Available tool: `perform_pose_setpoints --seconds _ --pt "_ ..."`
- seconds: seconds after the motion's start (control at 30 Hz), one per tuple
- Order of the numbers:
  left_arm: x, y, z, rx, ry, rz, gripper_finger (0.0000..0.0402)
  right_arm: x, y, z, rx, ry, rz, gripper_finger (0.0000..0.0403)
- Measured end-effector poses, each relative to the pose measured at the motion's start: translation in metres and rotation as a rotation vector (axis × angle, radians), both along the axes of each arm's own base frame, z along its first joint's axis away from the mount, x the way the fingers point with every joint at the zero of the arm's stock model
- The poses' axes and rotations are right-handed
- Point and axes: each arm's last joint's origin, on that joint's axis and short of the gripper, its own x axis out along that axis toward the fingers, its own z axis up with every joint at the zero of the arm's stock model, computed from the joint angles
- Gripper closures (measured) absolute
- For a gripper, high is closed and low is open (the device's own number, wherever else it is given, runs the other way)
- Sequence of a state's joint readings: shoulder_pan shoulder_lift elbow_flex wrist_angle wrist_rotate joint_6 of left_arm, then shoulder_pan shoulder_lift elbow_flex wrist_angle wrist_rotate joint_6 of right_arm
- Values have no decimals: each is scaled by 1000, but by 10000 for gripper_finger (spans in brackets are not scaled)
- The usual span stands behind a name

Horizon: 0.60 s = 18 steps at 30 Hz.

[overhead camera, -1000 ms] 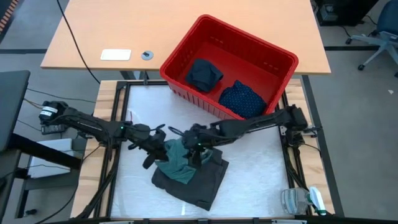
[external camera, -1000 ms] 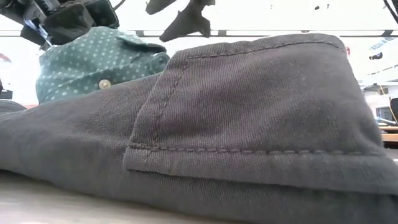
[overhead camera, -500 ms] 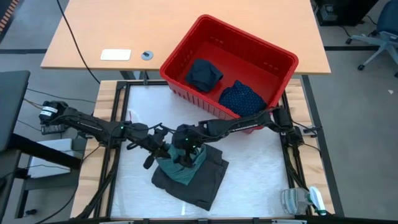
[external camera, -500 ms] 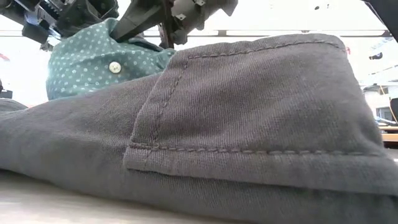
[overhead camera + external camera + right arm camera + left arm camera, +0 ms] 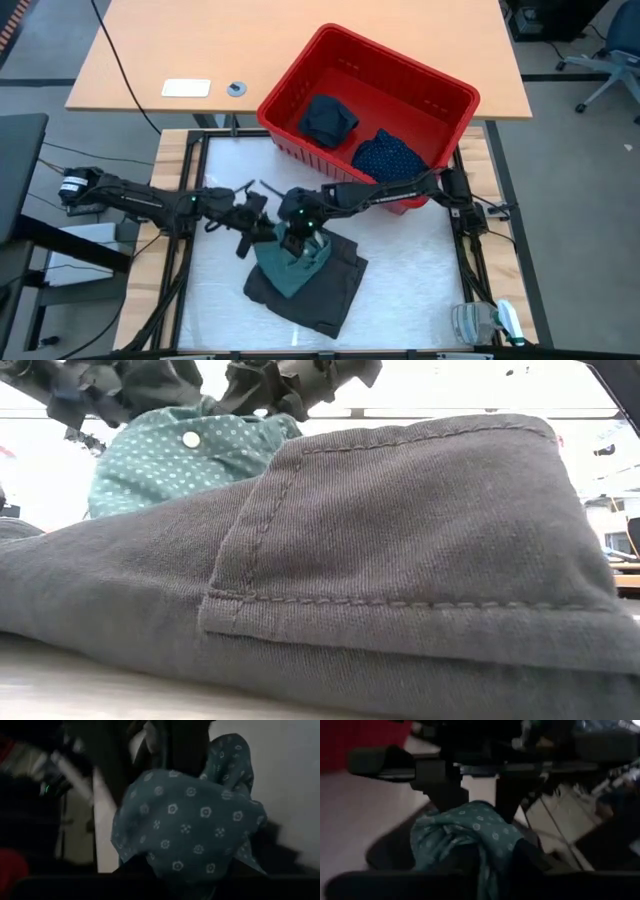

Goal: Fold laundry
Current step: Stack the dark green polo on top of the dark blue shorts

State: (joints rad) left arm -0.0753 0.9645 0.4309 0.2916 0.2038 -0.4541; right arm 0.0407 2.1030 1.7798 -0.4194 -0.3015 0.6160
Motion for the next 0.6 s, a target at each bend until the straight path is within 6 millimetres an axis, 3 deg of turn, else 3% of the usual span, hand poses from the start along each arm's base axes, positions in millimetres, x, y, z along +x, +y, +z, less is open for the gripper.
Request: perform_pose_setpoints --seconds 0.13,0.27,0.4,0.6 --pt "-13 10 15 -20 -49 61 230 -9 -12 28 -19 -59 -75 315" --pt "-31 21 27 -34 -83 124 172 -32 -33 69 -55 -104 -161 315" --pt "-48 29 40 -51 -160 183 151 -65 -60 116 -160 -196 -259 315" --pt "-60 37 43 -52 -178 238 157 -126 -105 181 -415 -338 -488 315"
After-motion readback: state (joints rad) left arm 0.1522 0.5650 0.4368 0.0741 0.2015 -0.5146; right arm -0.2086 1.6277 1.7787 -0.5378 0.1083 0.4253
